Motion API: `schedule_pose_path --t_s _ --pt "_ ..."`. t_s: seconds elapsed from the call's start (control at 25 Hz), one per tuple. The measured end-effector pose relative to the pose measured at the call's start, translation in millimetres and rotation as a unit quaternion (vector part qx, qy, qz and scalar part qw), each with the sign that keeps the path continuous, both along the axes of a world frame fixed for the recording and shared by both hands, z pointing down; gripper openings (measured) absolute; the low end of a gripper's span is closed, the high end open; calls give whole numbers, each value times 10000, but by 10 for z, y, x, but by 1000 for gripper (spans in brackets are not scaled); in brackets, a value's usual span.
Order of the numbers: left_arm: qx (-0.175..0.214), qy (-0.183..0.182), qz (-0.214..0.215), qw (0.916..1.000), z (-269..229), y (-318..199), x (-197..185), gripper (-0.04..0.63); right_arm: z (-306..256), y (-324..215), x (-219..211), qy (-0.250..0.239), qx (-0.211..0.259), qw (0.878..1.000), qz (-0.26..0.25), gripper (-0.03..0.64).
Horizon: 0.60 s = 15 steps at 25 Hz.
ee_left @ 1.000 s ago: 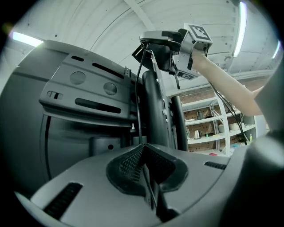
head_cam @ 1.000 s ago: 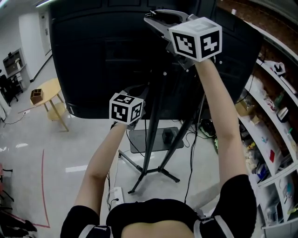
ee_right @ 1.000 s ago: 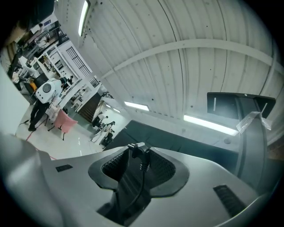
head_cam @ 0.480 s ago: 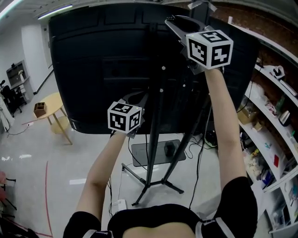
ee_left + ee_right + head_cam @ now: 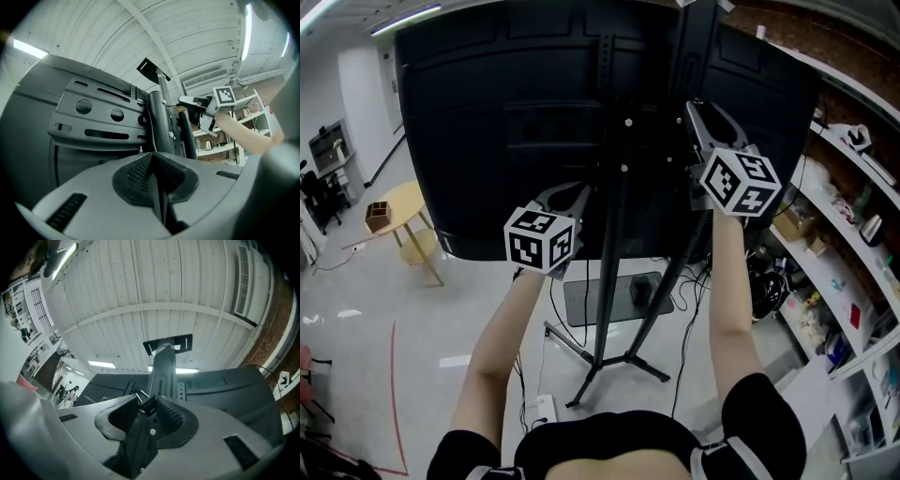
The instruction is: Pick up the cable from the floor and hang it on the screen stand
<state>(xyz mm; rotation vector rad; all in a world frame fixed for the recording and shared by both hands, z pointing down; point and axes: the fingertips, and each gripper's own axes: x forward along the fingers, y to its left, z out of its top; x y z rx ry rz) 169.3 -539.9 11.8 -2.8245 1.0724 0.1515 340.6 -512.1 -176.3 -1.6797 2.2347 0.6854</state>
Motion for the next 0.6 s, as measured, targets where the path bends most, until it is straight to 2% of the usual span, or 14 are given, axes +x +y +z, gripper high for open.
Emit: schedule_pose_path --t_s 0.2,0.36,0.6 --pt "-14 -10 18 10000 86 94 -21 8 574 -47 26 -272 -338 9990 53 140" --pt "5 10 -2 10000 125 164 -63 8 885 -85 -105 -205 -486 9986 85 140" --pt "43 -13 22 10000 286 285 -107 8 1267 -103 -377 -166 -703 9973 -136 140"
